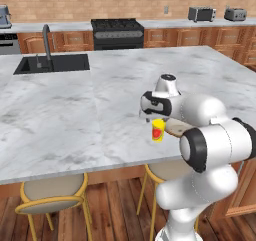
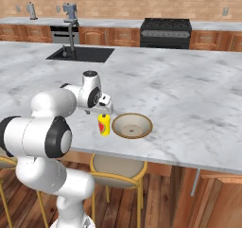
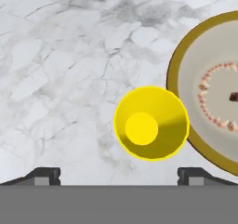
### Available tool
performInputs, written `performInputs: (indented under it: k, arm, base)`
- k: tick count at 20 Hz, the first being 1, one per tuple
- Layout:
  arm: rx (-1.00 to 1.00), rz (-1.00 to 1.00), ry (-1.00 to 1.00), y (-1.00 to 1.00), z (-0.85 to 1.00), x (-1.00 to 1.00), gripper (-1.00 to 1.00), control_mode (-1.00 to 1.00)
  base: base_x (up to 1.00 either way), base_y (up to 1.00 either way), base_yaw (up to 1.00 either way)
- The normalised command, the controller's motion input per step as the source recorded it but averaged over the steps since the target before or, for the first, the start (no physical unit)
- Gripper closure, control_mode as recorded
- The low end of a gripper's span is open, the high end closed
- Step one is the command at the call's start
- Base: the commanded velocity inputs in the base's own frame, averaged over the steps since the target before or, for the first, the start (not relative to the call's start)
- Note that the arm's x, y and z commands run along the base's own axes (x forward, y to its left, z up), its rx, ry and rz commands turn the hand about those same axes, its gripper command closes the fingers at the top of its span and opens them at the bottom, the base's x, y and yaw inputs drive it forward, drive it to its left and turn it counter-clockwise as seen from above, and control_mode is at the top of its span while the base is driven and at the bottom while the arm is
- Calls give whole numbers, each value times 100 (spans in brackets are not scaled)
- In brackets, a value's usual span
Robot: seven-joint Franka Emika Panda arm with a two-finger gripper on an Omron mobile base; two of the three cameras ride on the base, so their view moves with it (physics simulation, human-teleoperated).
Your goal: Place the cup inside the bowl on the dining table and move the bowl to any counter.
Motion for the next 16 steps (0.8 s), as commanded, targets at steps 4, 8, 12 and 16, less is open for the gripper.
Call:
performInputs:
  k: [4,8,12,16]
  arm:
    - [0,0,0,0,-20,10,-100,-100]
    - [0,0,0,0,-7,14,-100,-100]
    - [0,0,0,0,-7,17,-100,-100]
    - [0,0,0,0,-9,13,-100,-100]
  base:
    - [0,0,0]
    - [0,0,0]
    - [0,0,0]
    - [0,0,0]
